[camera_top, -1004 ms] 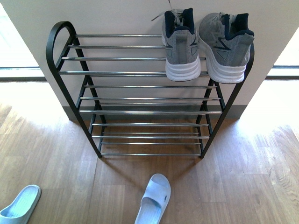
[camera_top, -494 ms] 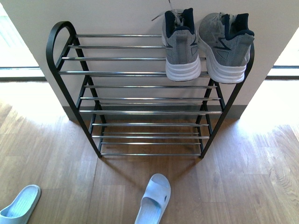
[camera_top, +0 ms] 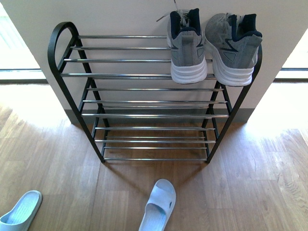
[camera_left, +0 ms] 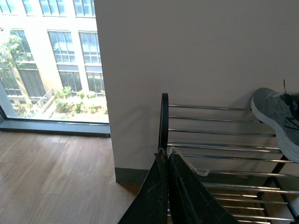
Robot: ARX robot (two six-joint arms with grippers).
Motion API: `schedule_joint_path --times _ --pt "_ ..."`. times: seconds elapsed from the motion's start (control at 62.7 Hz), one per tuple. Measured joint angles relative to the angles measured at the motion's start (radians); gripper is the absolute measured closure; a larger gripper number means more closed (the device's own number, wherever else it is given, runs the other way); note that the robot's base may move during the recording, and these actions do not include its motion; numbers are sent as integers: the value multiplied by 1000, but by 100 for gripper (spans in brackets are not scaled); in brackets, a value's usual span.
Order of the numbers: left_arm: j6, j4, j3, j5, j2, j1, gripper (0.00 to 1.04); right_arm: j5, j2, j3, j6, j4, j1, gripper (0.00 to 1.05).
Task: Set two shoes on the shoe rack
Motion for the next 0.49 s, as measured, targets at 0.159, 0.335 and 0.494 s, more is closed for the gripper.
schedule_joint_path --times 0.159,0.335,0.494 --pt "2 -4 -28 0 -47 0 103 0 0 0 0 0 0 9" --pt "2 -83 -28 0 -129 0 103 0 0 0 0 0 0 9" --pt "2 -142 -28 0 -187 0 103 0 0 0 0 0 0 9"
